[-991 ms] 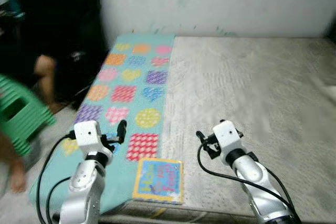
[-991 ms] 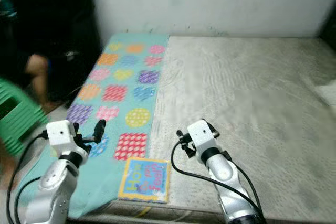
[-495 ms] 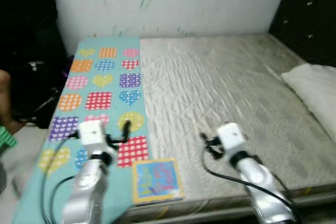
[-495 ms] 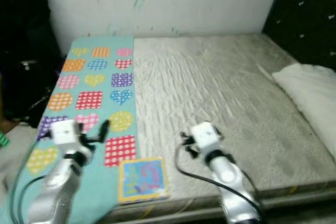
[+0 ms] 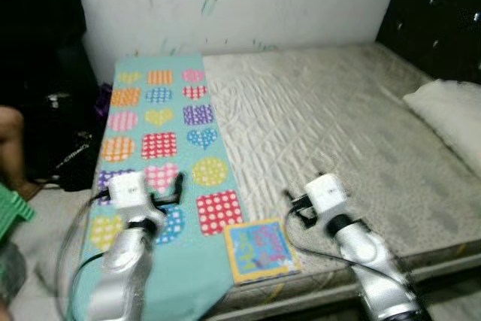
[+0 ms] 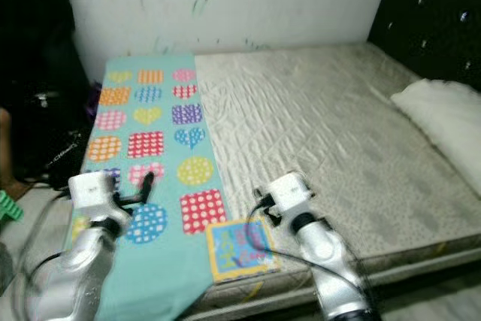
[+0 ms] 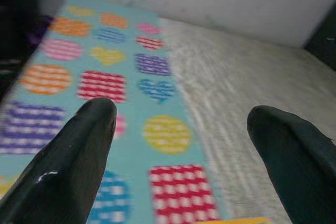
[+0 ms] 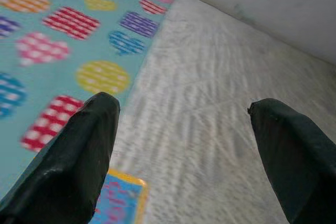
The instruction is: Clean up the room
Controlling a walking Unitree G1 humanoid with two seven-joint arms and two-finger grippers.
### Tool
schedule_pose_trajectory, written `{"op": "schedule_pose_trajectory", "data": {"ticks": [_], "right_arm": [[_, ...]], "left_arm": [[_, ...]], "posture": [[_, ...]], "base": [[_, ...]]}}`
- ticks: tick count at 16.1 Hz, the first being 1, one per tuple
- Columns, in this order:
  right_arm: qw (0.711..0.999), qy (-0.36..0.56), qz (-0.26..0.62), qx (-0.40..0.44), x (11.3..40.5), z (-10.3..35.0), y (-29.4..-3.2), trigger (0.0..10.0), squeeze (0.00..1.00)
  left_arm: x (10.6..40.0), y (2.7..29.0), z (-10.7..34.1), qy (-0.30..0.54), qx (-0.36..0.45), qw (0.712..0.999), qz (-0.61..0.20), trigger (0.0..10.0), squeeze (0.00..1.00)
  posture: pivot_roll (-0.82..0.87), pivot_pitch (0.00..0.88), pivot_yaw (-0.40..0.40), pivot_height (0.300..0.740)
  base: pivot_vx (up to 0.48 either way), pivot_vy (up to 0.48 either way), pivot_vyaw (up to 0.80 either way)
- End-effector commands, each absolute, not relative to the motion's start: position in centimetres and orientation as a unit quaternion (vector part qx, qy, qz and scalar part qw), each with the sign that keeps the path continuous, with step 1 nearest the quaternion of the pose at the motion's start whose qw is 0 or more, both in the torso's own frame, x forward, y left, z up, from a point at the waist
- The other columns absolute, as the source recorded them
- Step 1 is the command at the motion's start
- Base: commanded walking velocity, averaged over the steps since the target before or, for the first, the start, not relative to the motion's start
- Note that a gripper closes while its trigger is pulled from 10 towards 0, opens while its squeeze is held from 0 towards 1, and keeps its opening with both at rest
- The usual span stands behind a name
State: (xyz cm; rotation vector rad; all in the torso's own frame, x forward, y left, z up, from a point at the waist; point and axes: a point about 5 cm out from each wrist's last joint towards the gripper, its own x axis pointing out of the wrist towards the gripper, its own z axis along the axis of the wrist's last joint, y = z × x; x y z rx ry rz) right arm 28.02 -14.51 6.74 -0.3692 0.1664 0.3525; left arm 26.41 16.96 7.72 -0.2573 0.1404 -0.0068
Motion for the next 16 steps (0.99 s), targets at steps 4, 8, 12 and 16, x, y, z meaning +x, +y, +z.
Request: {"op": "schedule_pose_trajectory", "data": {"ticks": [4, 8, 12, 16], "right_arm": [[0.965, 0.069, 0.167, -0.189, 28.49, 7.45, -14.93, 10.0, 0.00], [0.969, 0.065, 0.159, -0.177, 28.64, 7.57, -14.73, 10.0, 0.00], [0.969, 0.066, 0.156, -0.178, 28.39, 7.44, -14.67, 10.0, 0.00], [0.975, 0.054, 0.138, -0.167, 28.84, 7.82, -14.53, 10.0, 0.00]], "left_arm": [[26.79, 16.16, 7.55, 0.075, -0.128, 0.989, -0.017, 10.0, 0.00], [27.15, 15.84, 7.59, 0.073, -0.111, 0.991, -0.026, 10.0, 0.00], [27.31, 15.59, 7.65, 0.070, -0.105, 0.991, -0.031, 10.0, 0.00], [27.45, 15.41, 7.35, 0.073, -0.094, 0.992, -0.039, 10.0, 0.00]], "posture": [[-0.20, 0.000, 0.035, 0.740], [-0.21, 0.000, 0.044, 0.740], [-0.20, 0.000, 0.047, 0.740], [-0.21, 0.000, 0.059, 0.740]], "base": [[0.000, 0.000, 0.00], [0.000, 0.000, 0.00], [0.000, 0.000, 0.00], [0.000, 0.000, 0.00]]}}
